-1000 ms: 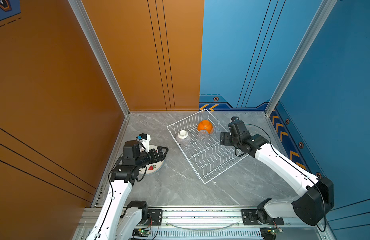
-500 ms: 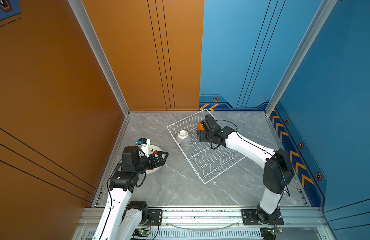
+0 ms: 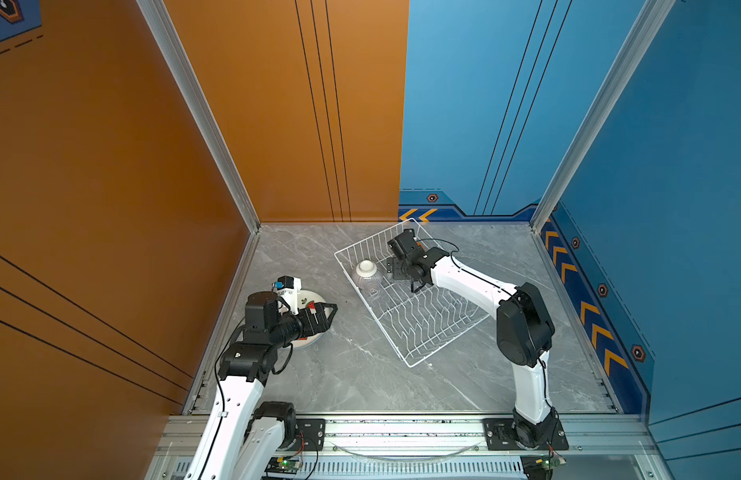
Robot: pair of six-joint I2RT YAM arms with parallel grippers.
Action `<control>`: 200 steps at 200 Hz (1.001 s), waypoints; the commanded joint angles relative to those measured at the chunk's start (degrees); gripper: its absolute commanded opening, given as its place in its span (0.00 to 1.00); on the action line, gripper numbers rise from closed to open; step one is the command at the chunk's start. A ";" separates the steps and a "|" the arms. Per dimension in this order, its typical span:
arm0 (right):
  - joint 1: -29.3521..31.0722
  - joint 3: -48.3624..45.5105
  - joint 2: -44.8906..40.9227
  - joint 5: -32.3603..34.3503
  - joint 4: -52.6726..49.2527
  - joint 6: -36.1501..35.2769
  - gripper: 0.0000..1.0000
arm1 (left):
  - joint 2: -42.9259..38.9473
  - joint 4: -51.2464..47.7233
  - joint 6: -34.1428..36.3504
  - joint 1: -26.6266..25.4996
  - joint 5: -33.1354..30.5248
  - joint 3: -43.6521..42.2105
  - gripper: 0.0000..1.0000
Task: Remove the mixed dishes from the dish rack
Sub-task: 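Lower the right gripper into the rack and grasp a clear plastic cup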
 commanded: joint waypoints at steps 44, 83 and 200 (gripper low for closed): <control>-0.07 2.85 4.26 2.60 -3.24 2.85 0.94 | 0.46 -1.00 0.04 -0.27 -0.26 -0.75 0.98; -0.39 3.33 5.26 1.50 -3.24 3.84 0.83 | 0.73 -0.96 -0.05 0.16 -0.22 -0.84 0.98; -0.01 -1.81 1.30 1.43 1.24 5.33 0.55 | 2.14 -0.64 -0.39 1.67 0.05 -1.18 0.98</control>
